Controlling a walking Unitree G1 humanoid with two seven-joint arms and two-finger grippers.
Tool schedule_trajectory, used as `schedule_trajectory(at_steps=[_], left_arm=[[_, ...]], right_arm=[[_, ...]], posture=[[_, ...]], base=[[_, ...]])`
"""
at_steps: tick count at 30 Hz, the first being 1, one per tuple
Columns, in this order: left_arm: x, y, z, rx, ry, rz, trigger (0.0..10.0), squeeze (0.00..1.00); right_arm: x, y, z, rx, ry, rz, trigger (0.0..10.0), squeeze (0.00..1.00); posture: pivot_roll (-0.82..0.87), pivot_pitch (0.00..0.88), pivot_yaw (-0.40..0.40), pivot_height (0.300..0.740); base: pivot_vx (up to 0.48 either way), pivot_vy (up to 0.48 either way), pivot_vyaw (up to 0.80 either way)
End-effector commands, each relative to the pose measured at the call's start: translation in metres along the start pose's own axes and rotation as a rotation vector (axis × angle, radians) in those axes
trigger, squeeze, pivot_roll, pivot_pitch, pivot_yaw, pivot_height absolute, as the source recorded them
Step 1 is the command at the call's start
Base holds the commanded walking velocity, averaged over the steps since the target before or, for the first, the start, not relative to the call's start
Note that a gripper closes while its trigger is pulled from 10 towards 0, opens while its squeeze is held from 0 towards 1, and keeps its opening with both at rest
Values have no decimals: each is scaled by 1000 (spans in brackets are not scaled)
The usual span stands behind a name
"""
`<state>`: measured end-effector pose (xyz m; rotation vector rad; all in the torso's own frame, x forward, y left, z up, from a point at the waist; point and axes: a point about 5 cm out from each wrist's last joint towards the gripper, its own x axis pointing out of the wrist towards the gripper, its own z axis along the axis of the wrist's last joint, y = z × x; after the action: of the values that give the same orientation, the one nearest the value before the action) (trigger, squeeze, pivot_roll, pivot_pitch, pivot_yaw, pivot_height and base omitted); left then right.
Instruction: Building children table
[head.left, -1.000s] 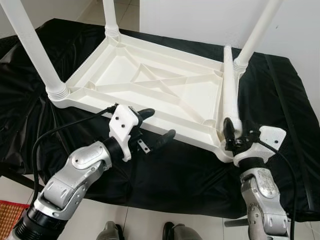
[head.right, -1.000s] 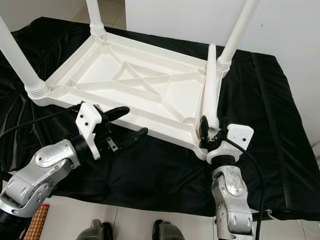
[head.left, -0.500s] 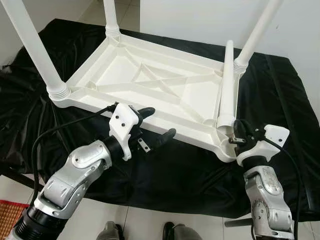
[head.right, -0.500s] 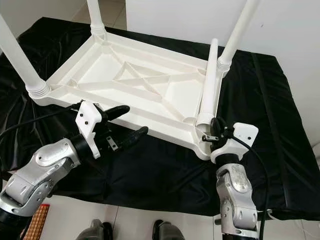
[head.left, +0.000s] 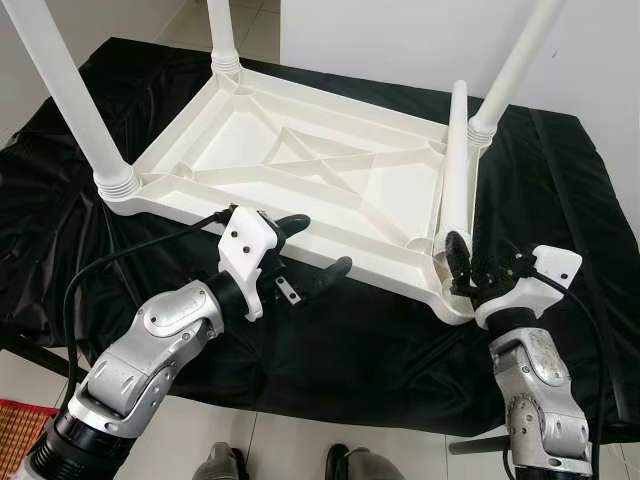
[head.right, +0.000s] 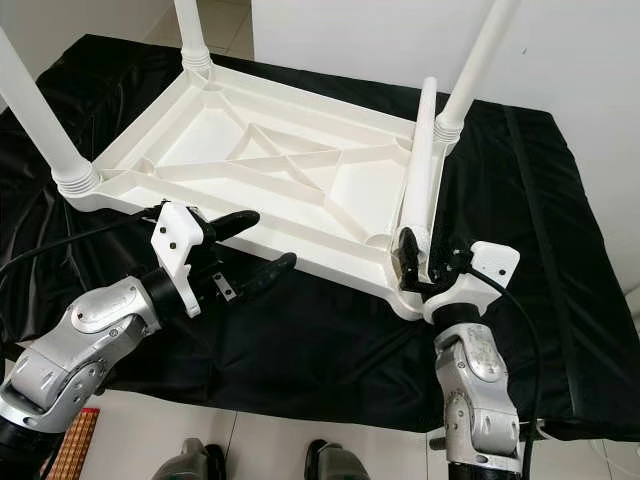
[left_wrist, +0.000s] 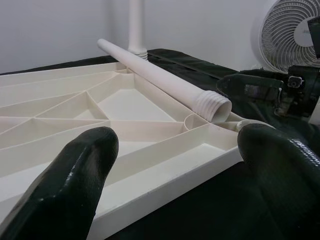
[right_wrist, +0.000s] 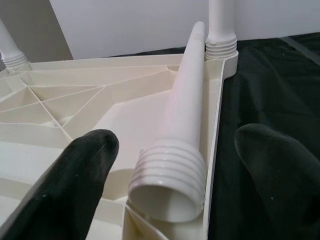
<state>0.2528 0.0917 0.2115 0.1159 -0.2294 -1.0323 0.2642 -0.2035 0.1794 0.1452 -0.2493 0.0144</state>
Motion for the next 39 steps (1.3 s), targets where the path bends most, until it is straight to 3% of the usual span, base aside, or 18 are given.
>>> schedule_trajectory(at_steps=[1,4,5,12,18,28,39], left_arm=[[0,-7,1,3,-2,-112,10000,0],[0,-7,1,3,-1,-114,10000,0],[0,-7,1,4,-1,-114,10000,0],[1,-7,1,6,0,-117,10000,0],[0,-6,2,8,2,-119,10000,0],[0,-6,3,12,-1,-113,10000,0],[0,-5,3,14,-2,-112,10000,0]], right_arm=[[3,-4,-2,0,31,-13,10000,1000],[8,-3,-2,-14,49,-13,10000,1000],[12,-2,-2,-26,66,-6,10000,0],[33,0,-1,-35,125,-19,10000,0],[60,14,-4,-33,199,-36,10000,0],[76,26,-8,-12,271,-92,10000,0],[80,22,-14,-20,319,-233,10000,0]], posture=[[25,176,-43,740],[24,176,-38,740],[24,176,-38,740],[24,176,-38,740],[33,175,-31,740],[38,171,-37,740],[38,170,-38,740]], base=[[0,0,0],[0,0,0],[0,0,0],[0,0,0],[0,0,0],[0,0,0],[0,0,0]])
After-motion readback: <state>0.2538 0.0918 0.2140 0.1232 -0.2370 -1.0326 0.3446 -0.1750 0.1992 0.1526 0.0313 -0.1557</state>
